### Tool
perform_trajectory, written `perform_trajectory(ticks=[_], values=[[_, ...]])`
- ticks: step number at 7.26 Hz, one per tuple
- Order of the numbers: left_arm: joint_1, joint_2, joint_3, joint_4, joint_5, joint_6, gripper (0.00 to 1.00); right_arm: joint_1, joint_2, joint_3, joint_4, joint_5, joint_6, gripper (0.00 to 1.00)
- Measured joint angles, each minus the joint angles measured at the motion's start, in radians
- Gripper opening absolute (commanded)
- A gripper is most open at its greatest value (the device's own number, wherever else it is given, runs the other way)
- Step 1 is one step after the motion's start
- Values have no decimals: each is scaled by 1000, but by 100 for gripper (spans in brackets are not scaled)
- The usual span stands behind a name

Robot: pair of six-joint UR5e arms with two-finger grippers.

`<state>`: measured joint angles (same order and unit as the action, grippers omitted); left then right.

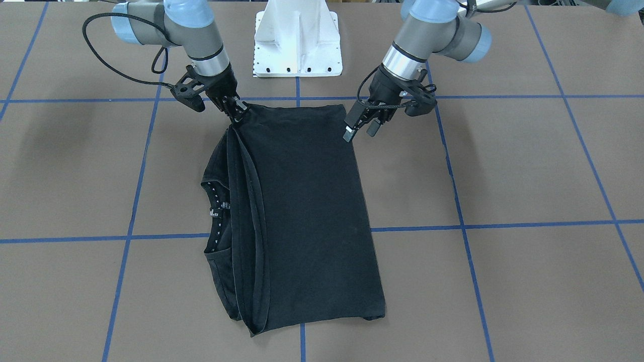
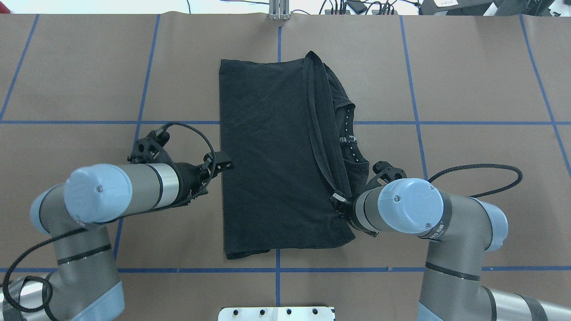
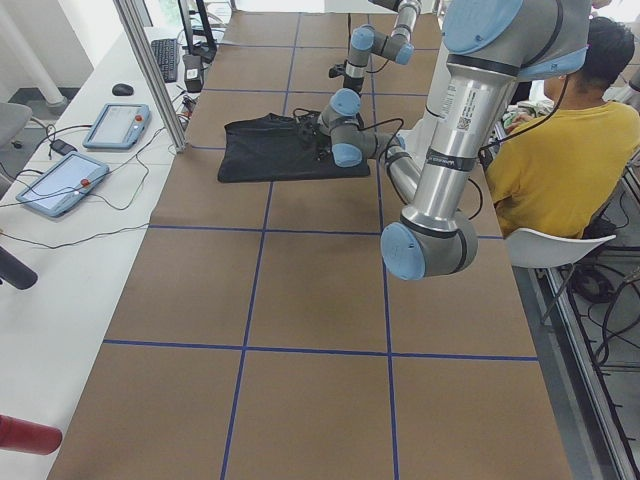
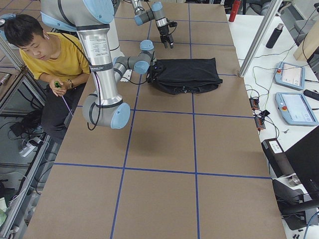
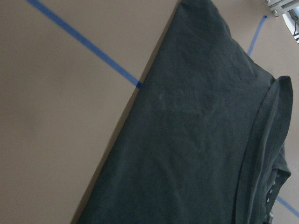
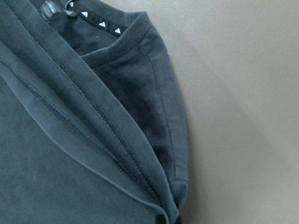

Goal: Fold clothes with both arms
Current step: 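Move the left gripper to the shirt's corner nearest the robot and grasp it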

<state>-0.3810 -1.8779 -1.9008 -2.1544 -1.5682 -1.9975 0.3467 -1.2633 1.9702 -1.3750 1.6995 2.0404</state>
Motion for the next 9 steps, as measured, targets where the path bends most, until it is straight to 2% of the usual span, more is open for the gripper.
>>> perform_trajectory(ticks=[2, 4, 5, 6, 7, 9], values=[[133, 30, -2, 9, 34, -100, 85, 0, -7, 12, 0, 3, 0, 0], [189, 36, 9, 11, 38, -140, 73, 0, -7, 13, 1, 6, 0, 0], [200, 36, 15, 11, 39, -144, 58, -1, -8, 13, 1, 6, 0, 0], [205, 34, 22, 11, 39, -146, 33, 0, -8, 13, 1, 7, 0, 0], [207, 32, 26, 11, 39, -148, 2, 0, -8, 13, 1, 8, 0, 0], [208, 31, 28, 11, 39, -148, 0, 0, -8, 13, 1, 8, 0, 0]])
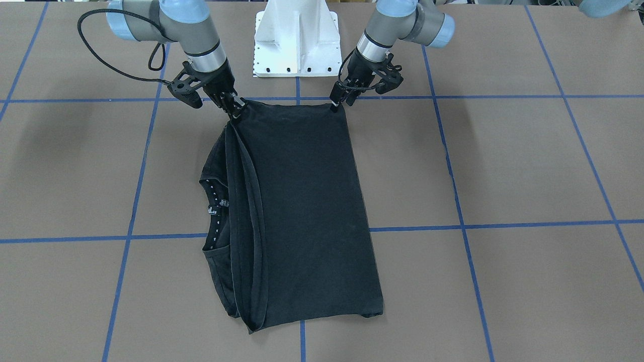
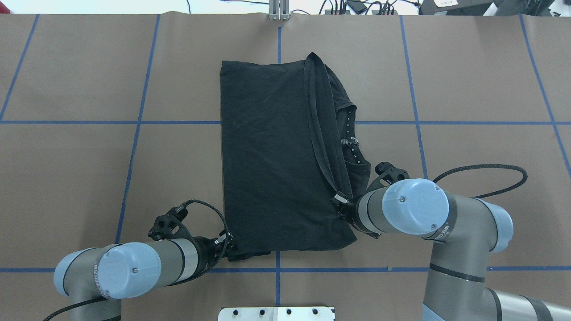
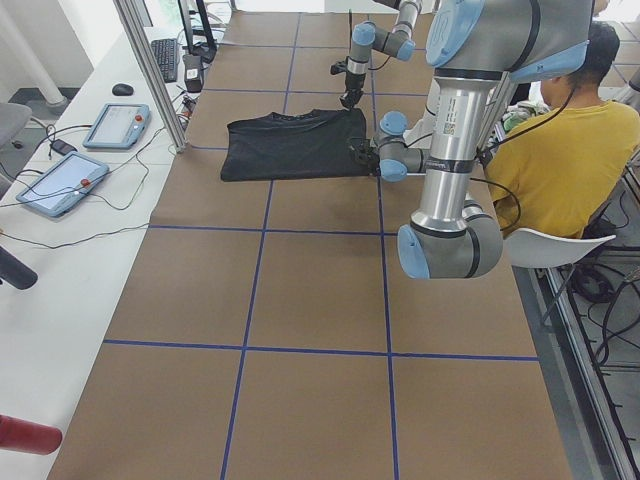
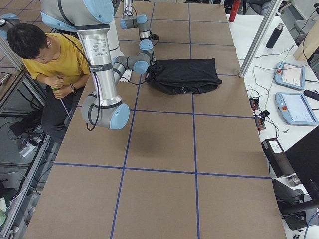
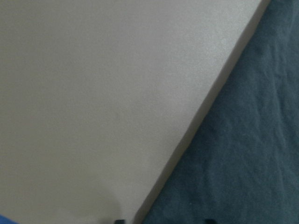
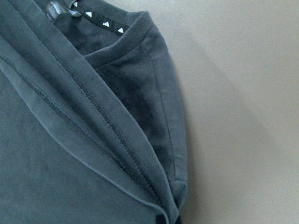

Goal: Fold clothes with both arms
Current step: 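Move the left gripper to the shirt's corner nearest the robot and grasp it, then lift the shirt's near edge with both grippers and fold it away from the robot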

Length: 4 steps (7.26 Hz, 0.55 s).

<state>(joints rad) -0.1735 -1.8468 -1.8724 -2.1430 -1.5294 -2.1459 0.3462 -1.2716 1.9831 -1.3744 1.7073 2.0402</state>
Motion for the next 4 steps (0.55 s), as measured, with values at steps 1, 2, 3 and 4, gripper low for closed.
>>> perform_trajectory(ticks=[1, 2, 3, 4], values=[[0, 0, -1, 0, 0, 0, 0, 0, 0, 0, 0, 0, 0, 0], [0, 1, -3, 0, 0, 0, 0, 0, 0, 0, 0, 1, -1, 0], [0, 3, -14, 0, -2, 1, 0, 0, -1, 6, 0, 3, 0, 0], [-1, 10, -44, 1, -5, 2, 0, 0, -12, 30, -1, 10, 2, 0]])
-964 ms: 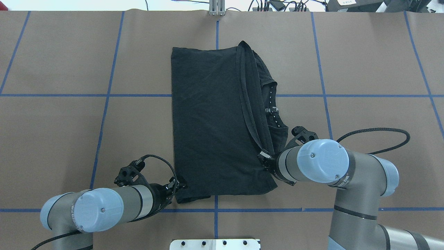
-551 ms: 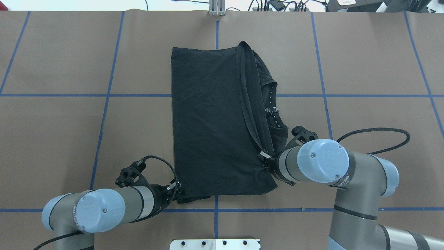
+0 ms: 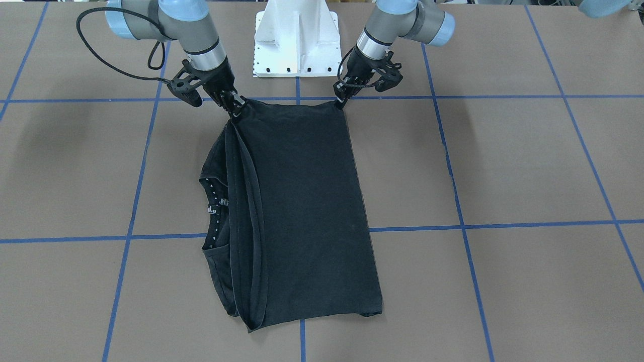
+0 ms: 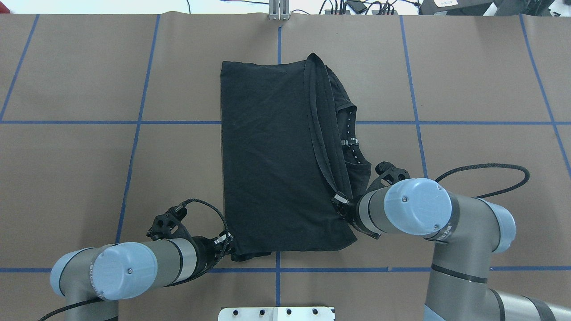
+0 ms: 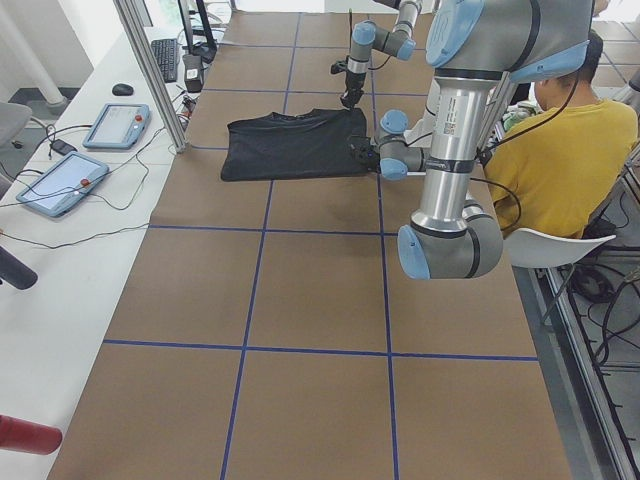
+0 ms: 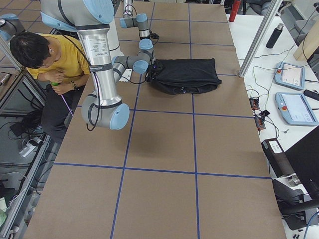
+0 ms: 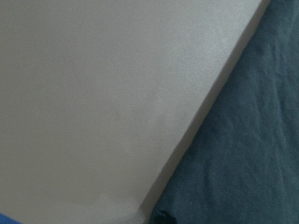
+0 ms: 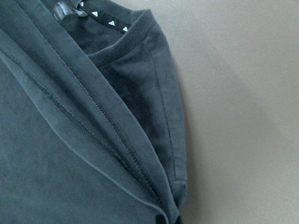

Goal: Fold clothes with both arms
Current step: 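Lift the shirt's near edge with both grippers and fold it away from the robot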

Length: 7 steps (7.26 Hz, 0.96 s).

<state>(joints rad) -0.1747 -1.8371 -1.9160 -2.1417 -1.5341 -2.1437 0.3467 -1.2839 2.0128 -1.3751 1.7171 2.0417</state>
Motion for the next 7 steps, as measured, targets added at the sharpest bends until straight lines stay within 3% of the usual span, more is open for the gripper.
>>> perform_trajectory(ticks=[4, 5, 7], values=[[-17, 44, -253, 102, -55, 2, 0, 2, -124, 209, -4, 75, 55, 0], [-69, 23, -271, 126, -82, 10, 0, 28, -123, 222, -5, 89, 59, 0], [-250, -83, -200, 170, -172, 68, 0, 147, -89, 179, -6, 161, 54, 0]])
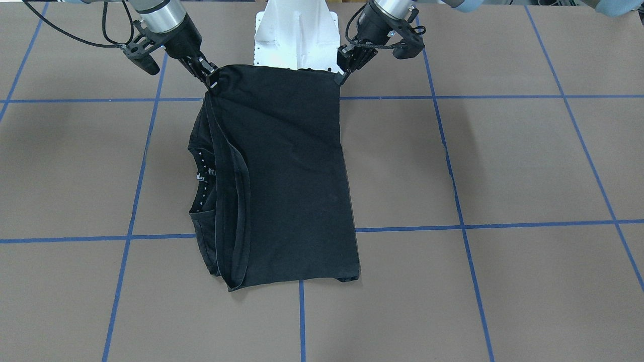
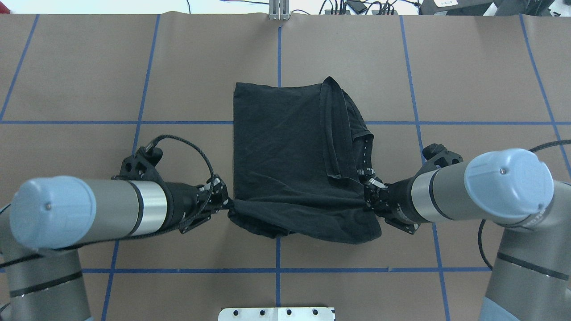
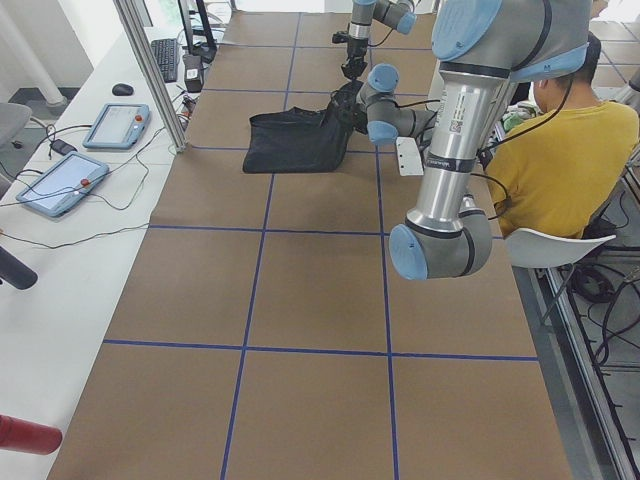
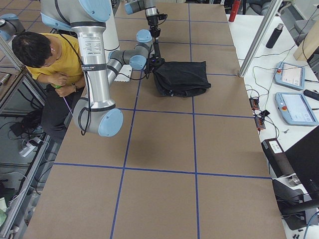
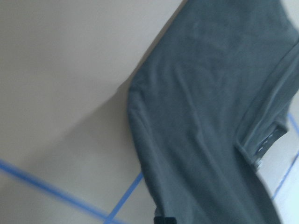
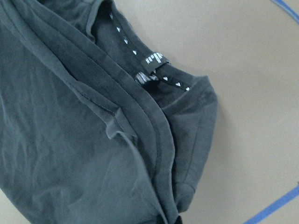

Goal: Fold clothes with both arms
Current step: 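Lift the shirt's near edge with both grippers and fold it away from the robot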

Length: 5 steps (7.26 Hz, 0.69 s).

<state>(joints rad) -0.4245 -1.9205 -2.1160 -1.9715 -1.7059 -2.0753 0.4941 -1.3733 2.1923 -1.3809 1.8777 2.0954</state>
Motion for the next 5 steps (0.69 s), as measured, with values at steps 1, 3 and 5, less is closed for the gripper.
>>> perform_trajectory(ticks=[1, 3, 5], values=[[-88, -61, 67, 14, -40, 40, 0, 73, 60, -76, 0, 59, -12, 0], [-215, -159, 222, 16, -84, 123, 0, 220, 216, -288, 1, 178, -80, 0], [-290, -255, 396, 3, -92, 209, 47, 332, 407, -563, 5, 265, -179, 13]])
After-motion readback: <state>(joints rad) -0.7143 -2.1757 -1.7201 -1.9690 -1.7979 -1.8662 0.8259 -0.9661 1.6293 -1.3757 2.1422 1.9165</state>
